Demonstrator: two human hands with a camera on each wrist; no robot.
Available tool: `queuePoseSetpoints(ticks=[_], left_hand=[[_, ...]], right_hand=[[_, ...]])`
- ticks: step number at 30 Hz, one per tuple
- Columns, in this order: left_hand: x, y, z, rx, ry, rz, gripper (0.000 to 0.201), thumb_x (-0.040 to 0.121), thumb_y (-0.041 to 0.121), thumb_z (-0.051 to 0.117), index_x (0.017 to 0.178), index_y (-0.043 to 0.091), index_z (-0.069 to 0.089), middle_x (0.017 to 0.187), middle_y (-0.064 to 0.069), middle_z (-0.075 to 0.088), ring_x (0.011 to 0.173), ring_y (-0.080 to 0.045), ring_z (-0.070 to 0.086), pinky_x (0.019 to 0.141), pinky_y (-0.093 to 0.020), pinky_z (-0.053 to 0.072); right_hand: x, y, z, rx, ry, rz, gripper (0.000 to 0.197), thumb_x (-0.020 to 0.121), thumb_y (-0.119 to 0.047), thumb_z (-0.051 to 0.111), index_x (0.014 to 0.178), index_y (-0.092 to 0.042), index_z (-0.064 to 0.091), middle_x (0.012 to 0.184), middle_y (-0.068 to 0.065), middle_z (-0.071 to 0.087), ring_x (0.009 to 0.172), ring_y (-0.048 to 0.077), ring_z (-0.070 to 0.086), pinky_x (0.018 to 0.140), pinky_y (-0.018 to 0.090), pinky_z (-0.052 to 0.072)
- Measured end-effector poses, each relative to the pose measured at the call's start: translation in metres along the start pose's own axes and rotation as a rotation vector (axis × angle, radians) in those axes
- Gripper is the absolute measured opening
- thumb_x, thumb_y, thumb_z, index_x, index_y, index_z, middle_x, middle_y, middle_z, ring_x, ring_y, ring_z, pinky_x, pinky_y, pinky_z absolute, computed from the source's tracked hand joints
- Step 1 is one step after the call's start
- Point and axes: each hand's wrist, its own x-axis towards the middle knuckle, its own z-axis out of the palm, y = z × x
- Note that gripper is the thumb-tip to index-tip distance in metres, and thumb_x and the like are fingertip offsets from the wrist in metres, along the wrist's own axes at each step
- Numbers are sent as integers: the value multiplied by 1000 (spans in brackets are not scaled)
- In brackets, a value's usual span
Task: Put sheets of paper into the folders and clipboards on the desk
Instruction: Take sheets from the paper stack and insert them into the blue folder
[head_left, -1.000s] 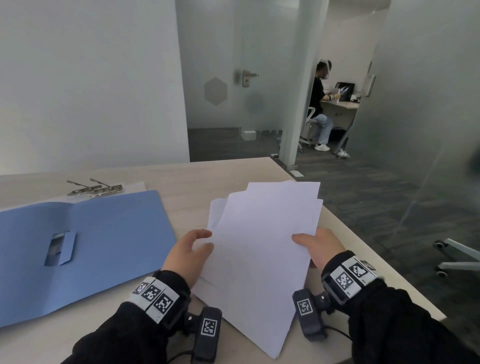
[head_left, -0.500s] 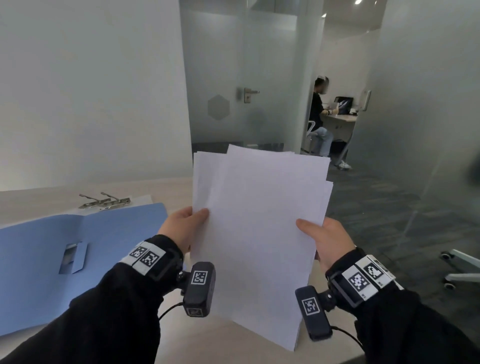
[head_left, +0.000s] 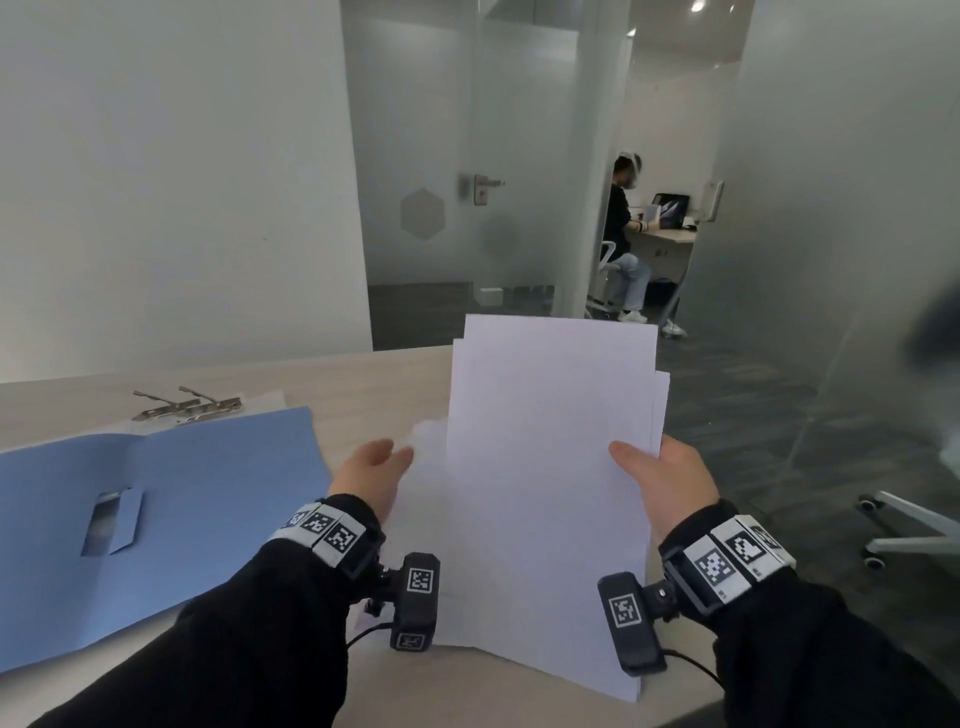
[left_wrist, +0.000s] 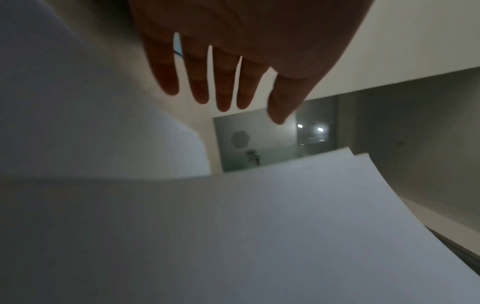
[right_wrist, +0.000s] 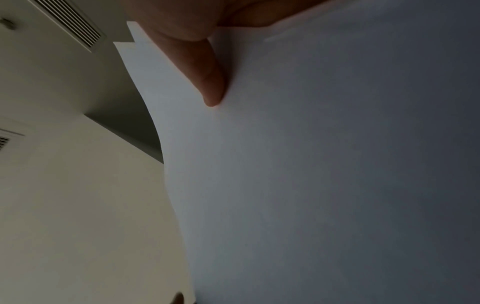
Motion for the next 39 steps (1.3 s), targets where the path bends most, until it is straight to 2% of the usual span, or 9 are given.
queuePoseSetpoints(ticks=[3, 7, 10, 13, 16, 25, 31, 36, 39], left_hand=[[-19, 32, -3, -122, -31, 219, 55, 88, 47, 57, 137, 23, 48, 132, 7, 57, 120, -15, 56, 105, -38, 43], [-30, 65, -8, -328, -99, 348, 24, 89, 34, 61, 111, 25, 68, 99, 6, 76, 89, -12, 71, 81, -34, 55], [-34, 72, -9, -435, -72, 358, 15, 93, 24, 57, 96, 20, 71, 85, 3, 75, 73, -14, 67, 66, -29, 51], [-35, 54, -7, -484, -103, 306, 18, 94, 21, 55, 103, 21, 71, 97, -4, 74, 87, -21, 67, 79, -37, 53], [-39, 34, 0, -517, -135, 241, 23, 94, 14, 55, 109, 23, 70, 107, -5, 74, 98, -24, 67, 90, -40, 51], [-40, 27, 8, -543, -185, 249, 19, 92, 11, 58, 101, 22, 70, 93, 2, 77, 83, -15, 71, 77, -31, 53], [-39, 5, 15, -520, -215, 132, 23, 86, 13, 65, 109, 11, 67, 108, -14, 73, 105, -38, 66, 94, -48, 52], [-44, 1, 17, -472, -189, 104, 17, 95, 11, 54, 101, 15, 69, 90, -3, 77, 86, -26, 69, 75, -35, 54], [-44, 1, 2, -477, -128, 111, 16, 92, 17, 57, 99, 19, 70, 93, -4, 77, 86, -26, 70, 81, -40, 55]], right_hand=[[3, -15, 1, 104, -22, -65, 14, 90, -11, 64, 90, -20, 74, 89, -2, 76, 86, 22, 72, 71, 33, 55], [10, -35, 10, 212, -29, -139, 10, 83, -16, 70, 88, -22, 77, 96, 4, 78, 92, 29, 73, 86, 47, 56], [8, -43, 15, 363, -86, -130, 12, 87, -9, 67, 95, -15, 74, 100, 12, 76, 92, 31, 72, 82, 45, 57], [-1, -34, 20, 410, -135, -69, 10, 88, -8, 64, 96, -12, 71, 92, 10, 77, 83, 27, 73, 69, 37, 60], [-10, -13, 26, 403, -151, 17, 9, 88, -8, 64, 92, -11, 72, 90, 13, 77, 83, 32, 73, 76, 43, 59], [-16, 1, 31, 394, -127, 79, 6, 86, -12, 68, 86, -12, 74, 86, 10, 78, 81, 30, 73, 75, 43, 58], [-23, 14, 28, 286, -167, 163, 10, 85, -10, 69, 94, -6, 73, 90, 12, 77, 81, 29, 73, 67, 35, 55], [-26, 11, 32, 273, -163, 172, 10, 87, -10, 67, 94, -4, 72, 88, 13, 77, 75, 27, 72, 61, 33, 55], [-29, 2, 41, 246, -208, 124, 12, 90, -12, 64, 97, -8, 73, 91, 10, 78, 80, 25, 74, 63, 32, 56]])
